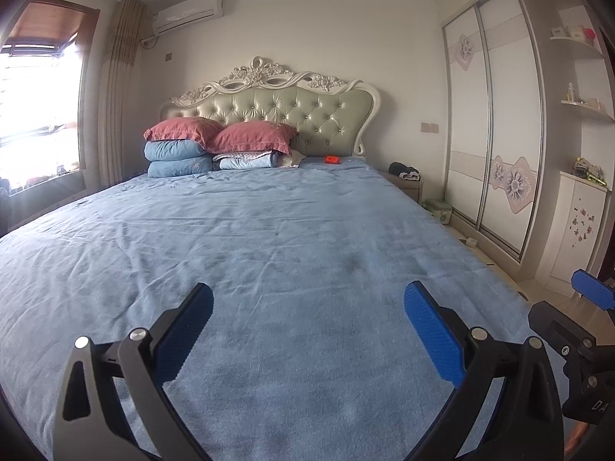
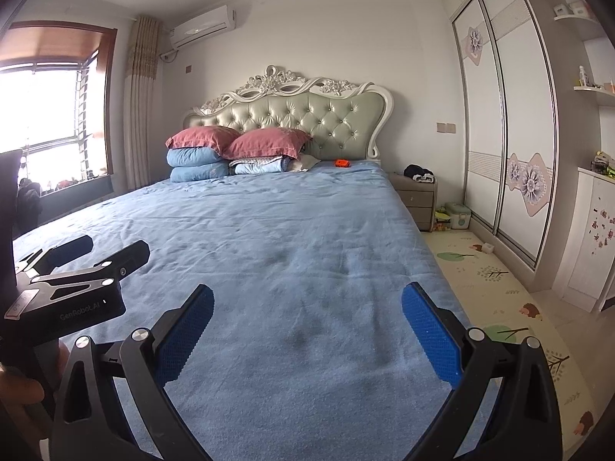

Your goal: Collect trash

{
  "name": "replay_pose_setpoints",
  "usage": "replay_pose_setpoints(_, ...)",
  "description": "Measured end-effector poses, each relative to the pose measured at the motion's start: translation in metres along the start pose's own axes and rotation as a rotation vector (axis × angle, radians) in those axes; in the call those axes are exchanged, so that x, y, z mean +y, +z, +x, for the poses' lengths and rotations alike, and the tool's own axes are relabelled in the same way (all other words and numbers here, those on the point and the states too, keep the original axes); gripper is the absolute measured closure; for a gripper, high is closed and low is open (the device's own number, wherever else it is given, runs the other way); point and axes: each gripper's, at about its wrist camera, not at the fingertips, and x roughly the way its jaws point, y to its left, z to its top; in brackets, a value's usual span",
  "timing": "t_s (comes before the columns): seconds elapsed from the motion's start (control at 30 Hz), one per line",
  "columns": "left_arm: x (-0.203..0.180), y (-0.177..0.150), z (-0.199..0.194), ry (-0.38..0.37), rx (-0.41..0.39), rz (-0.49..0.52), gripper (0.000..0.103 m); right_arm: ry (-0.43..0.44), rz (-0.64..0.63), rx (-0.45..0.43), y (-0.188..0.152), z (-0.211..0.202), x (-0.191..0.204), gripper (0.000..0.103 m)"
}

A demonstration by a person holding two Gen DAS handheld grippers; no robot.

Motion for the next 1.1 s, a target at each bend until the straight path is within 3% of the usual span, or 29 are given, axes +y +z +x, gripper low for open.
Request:
replay_pose_setpoints(0.63, -0.0001, 0.0013, -0.0022, 0.009, -0.032, 0.012, 0.004, 0.000, 0.004, 0.017, -0.0022, 0.0030, -0.0028, 0.008)
replay_pose_setpoints(1.1, 0.0016, 0.0002, 0.0048, -0.022, 0.012, 0.013, 0.004, 0.003, 0.013, 0.030, -0.0045, 0.0080, -0.0028, 0.008)
